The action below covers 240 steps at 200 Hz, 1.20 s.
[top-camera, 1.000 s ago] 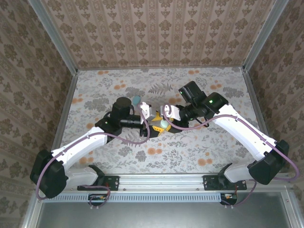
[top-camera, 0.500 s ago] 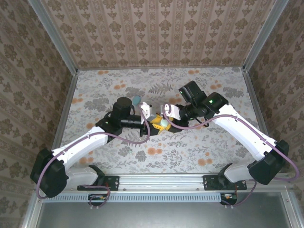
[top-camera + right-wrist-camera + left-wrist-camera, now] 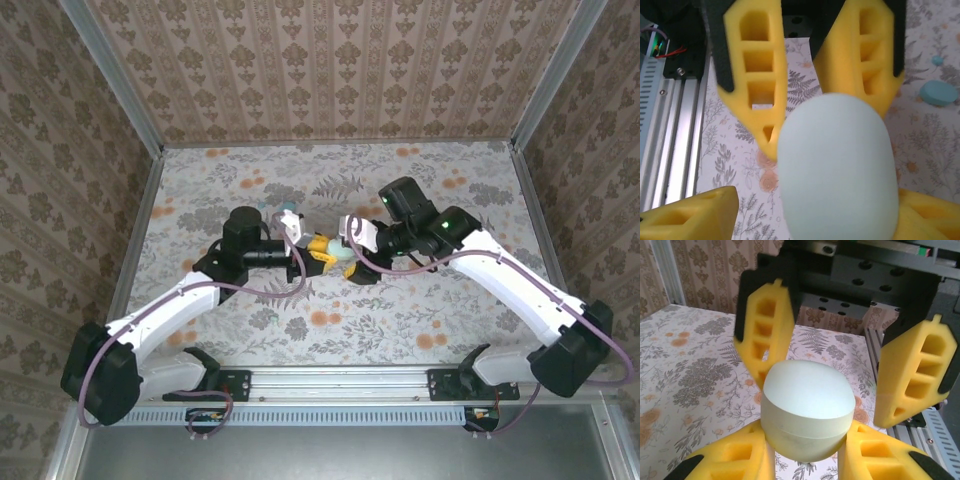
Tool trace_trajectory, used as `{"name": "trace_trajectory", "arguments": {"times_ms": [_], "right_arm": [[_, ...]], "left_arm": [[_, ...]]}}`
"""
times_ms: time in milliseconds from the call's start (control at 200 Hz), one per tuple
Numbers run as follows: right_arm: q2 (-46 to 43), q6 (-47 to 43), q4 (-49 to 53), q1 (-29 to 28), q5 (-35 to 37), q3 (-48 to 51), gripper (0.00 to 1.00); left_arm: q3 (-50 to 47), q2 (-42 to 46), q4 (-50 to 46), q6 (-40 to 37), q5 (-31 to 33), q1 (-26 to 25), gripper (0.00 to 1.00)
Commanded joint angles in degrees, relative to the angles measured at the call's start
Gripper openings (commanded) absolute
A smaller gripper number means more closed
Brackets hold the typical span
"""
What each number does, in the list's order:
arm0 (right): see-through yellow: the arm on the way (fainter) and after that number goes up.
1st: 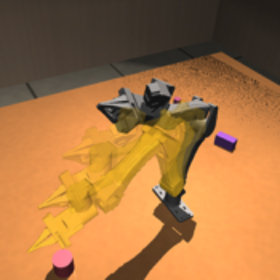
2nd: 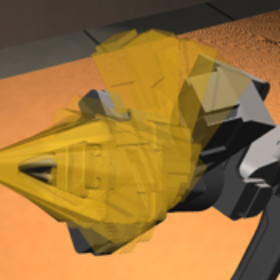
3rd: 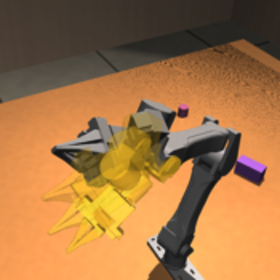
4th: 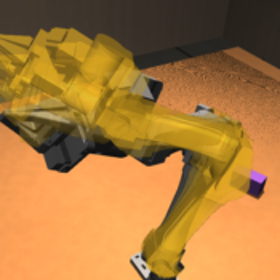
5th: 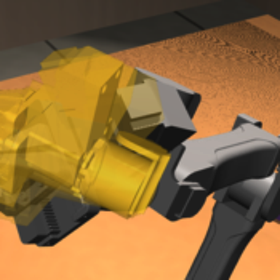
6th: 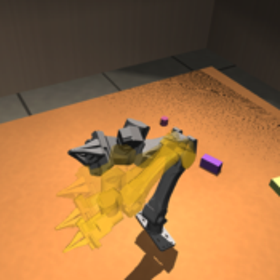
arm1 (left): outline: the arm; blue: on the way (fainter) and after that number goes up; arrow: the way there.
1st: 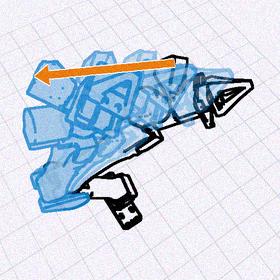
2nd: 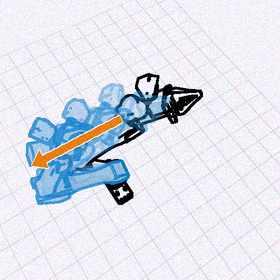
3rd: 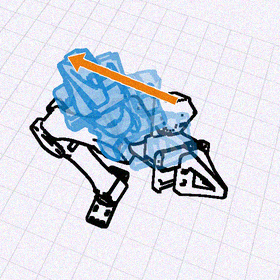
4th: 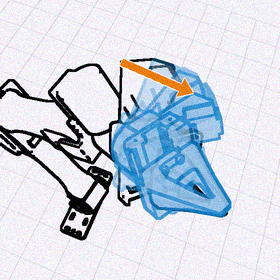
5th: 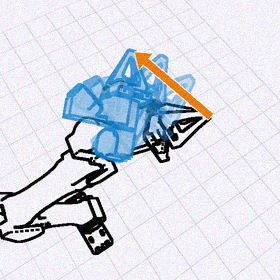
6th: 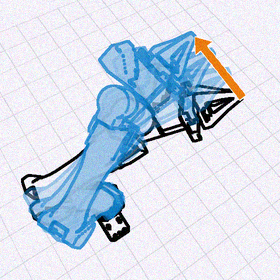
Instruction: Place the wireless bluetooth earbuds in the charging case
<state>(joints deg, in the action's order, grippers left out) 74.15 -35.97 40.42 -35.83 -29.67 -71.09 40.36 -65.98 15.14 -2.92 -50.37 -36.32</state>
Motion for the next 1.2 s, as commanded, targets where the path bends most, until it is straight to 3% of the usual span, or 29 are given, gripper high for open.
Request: {"name": "trace_trajectory", "arguments": {"times_ms": [0,100,200,420,710,1195], "right_arm": [[-5.4,7.6,-9.3,0.1,0.5,3.2,0.74],[-8.6,13.7,-14.9,0.2,3.5,5.8,0.76],[-9.3,19.7,-14.4,0.5,5.2,5.1,0.73],[-5.9,36.2,-13.9,0.3,6.5,4.3,0.47],[-5.5,37.7,-18.3,-0.1,4.4,6.6,0.51],[-0.7,37.2,-15.1,0.3,7.2,1.1,0.52]], "left_arm": [[-0.7,1.5,4.4,3.8,0.4,1.1,0.22],[-1.0,2.0,4.6,5.1,1.6,1.4,0.21],[-1.7,2.2,6.1,7.4,3.2,1.9,0.19],[-3.9,2.6,11.7,11.0,4.6,2.2,0.18],[-4.6,3.3,13.6,12.5,3.9,2.3,0.18],[-5.8,3.5,15.4,14.0,2.8,2.3,0.17]]}}
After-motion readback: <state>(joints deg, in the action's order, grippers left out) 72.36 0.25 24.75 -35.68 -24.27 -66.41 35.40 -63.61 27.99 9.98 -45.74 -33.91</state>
